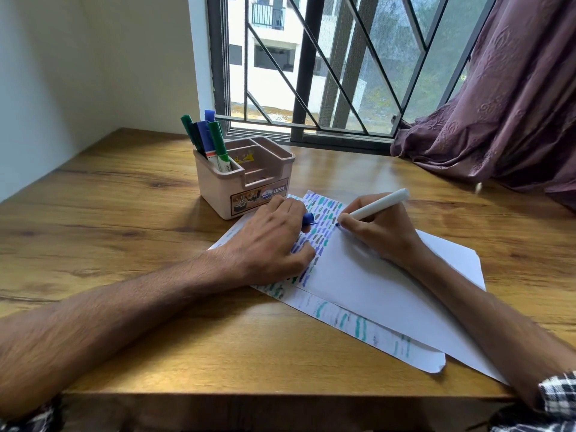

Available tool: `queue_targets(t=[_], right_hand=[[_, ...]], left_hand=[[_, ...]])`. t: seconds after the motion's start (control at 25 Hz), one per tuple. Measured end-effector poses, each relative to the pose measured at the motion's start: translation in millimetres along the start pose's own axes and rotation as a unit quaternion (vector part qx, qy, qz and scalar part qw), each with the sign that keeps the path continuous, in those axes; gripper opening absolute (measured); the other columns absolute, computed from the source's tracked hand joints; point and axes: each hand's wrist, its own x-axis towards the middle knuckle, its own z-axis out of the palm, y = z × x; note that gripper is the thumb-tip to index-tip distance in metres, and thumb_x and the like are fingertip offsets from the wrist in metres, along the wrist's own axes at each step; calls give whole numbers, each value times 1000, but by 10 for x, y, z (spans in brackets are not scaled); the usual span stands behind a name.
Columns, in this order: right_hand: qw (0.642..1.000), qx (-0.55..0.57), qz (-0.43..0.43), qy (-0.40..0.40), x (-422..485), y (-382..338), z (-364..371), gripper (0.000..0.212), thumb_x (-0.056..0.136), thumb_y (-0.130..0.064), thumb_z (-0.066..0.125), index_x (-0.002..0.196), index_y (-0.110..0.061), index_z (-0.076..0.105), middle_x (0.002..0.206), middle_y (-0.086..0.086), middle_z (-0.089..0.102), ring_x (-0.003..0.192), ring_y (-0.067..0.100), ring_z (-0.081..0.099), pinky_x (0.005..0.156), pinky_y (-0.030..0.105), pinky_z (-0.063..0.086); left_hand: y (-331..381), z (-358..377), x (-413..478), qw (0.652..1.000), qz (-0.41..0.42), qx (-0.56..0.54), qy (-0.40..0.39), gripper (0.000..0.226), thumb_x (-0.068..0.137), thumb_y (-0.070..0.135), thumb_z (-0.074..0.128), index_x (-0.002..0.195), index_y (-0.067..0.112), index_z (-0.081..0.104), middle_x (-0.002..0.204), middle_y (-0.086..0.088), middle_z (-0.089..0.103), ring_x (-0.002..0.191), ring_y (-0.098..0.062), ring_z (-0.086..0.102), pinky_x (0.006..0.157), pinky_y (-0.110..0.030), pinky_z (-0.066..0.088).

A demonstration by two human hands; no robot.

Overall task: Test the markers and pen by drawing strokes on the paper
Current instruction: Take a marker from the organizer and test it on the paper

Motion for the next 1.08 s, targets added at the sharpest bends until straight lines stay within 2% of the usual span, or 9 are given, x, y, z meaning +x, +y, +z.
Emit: queue_targets(t=[0.12,0.52,0.6,0.72,0.8,0.92,1.08], right_hand=[[1000,1,11,3,4,12,4,11,84,4,77,74,8,73,54,10,62,44,0,46,43,16,34],[1000,-15,7,7,20,21,23,12,84,1,78,74,5,74,59,14,65,47,0,48,44,19,36],[997,44,45,46,37,24,4,13,87,-2,77,74,0,73,59,12,62,46,6,46,41,21,34],[961,218,140,92,68,-29,-76,12,92,-5,70,81,-3,71,61,7,54,49,13,40,42,21,26],[958,230,147,81,78,-38,-98,12,93,-8,70,81,-5,72,63,6,56,50,13,42,43,22,27],[965,226,128,45,95,-23,-89,12,94,-11,69,88,-2,75,70,8,60,55,14,48,44,24,33],[964,248,99,-9,83,-60,-114,17,97,-6,60,99,1,76,80,12,68,66,19,54,46,26,39]], left_hand=[[-5,9,-1,1000,4,0,4,24,93,41,54,108,26,44,110,3,48,102,-13,41,87,-26,36],[-21,15,12,1000,-5,4,-6,27,94,42,53,113,25,45,113,3,48,104,-13,41,87,-25,36],[-26,10,22,1000,-6,3,-10,27,94,42,53,113,24,46,113,3,48,104,-13,41,88,-26,37],[-36,-8,17,1000,-7,-1,-15,22,96,41,51,112,25,46,112,4,49,104,-12,41,91,-29,39],[-45,-15,24,1000,-5,-7,-9,18,100,39,46,110,25,47,110,4,50,103,-13,42,91,-30,40],[-76,12,53,999,-15,-28,12,24,104,40,40,115,22,52,111,3,57,103,-13,47,92,-35,44],[-109,55,98,995,-28,-72,55,29,104,41,48,120,21,61,114,6,63,106,-8,51,86,-25,44]])
